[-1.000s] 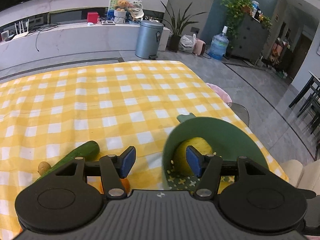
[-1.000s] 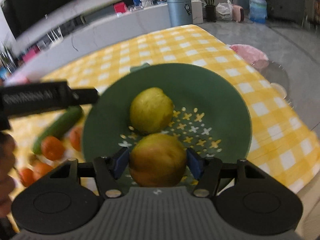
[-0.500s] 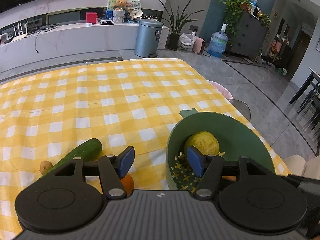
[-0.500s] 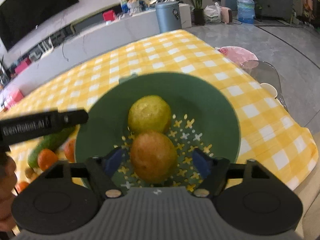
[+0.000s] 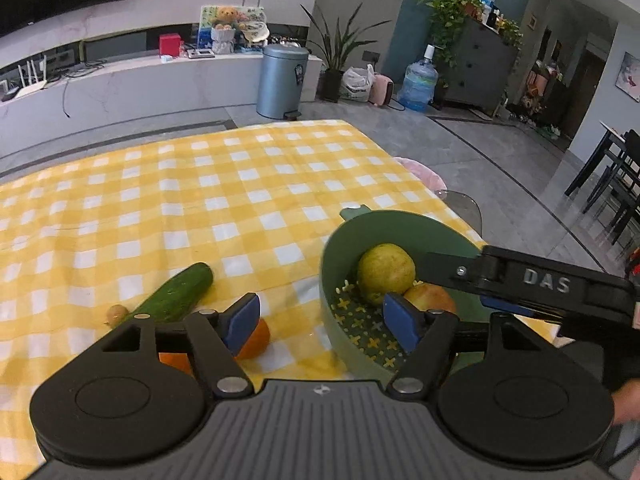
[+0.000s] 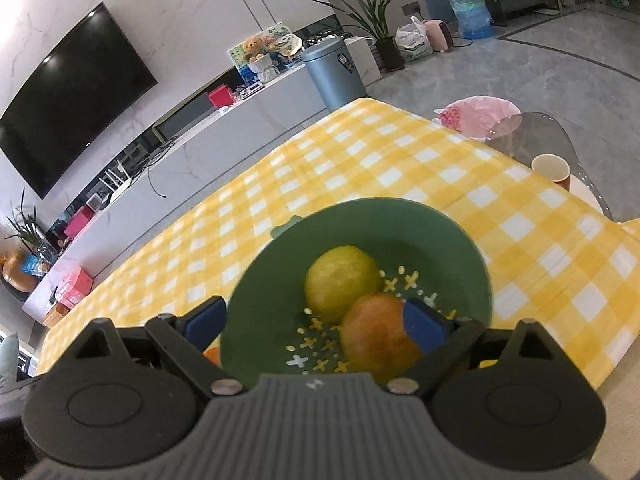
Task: Organize fruits
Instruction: 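Move the right gripper back to the pile and grasp an orange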
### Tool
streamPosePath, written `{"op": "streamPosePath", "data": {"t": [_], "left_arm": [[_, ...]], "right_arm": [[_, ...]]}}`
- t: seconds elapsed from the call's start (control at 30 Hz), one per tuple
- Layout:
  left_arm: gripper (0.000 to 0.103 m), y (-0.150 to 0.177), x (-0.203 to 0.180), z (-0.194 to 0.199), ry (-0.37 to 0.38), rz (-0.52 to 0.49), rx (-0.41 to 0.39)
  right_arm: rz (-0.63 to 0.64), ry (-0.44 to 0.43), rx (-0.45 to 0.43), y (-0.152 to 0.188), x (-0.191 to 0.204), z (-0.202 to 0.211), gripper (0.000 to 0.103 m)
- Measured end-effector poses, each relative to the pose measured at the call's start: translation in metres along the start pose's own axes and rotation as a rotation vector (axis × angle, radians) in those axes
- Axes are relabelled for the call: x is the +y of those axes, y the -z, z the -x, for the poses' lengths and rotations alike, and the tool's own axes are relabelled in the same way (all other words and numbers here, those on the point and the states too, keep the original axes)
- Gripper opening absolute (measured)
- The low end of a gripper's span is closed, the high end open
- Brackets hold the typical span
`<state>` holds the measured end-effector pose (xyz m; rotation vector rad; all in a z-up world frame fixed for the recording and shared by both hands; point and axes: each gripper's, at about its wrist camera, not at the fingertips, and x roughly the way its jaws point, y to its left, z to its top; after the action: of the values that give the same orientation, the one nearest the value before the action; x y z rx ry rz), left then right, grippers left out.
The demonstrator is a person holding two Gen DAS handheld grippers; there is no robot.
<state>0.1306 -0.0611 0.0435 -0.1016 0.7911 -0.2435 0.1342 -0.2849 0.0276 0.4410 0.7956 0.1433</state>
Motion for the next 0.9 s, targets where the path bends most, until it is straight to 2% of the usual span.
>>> {"op": "streamPosePath", "data": {"t": [0.17, 0.3, 0.5, 0.6, 0.63, 0.67, 0.77, 0.9], "left_arm": [[0.083, -0.003, 0.011, 0.024, -0.024, 0.045, -0.012], [0.083, -0.001, 0.023, 0.041, -0.062, 0.057, 0.003], [0.083, 0.012, 0.050, 0.067, -0.109, 0.104, 0.009], [0.083, 0.020, 0.070, 0.079, -0.139, 0.149, 0.011], [0.083, 0.024, 0.078, 0.082, -0.151, 0.169, 0.013], [0.083, 0.027, 0.085, 0.085, -0.162, 0.189, 0.012], [0.083, 0.039, 0.113, 0.093, -0.198, 0.261, 0.010], [0.083, 0.053, 0.155, 0.099, -0.227, 0.387, 0.004]], "right_arm": [[0.036, -0.013, 0.008, 0.001, 0.019, 0.002, 0.092], [0.080, -0.060, -0.009, 0.004, 0.040, 0.010, 0.091], [0.191, -0.112, -0.023, 0.014, 0.077, 0.022, 0.083], [0.226, -0.157, -0.010, 0.021, 0.094, 0.023, 0.078], [0.235, -0.170, -0.002, 0.025, 0.100, 0.022, 0.069], [0.245, -0.184, 0.011, 0.028, 0.105, 0.020, 0.065], [0.249, -0.219, 0.047, 0.038, 0.121, 0.012, 0.060], [0.261, -0.254, 0.116, 0.055, 0.143, -0.003, 0.058]]}}
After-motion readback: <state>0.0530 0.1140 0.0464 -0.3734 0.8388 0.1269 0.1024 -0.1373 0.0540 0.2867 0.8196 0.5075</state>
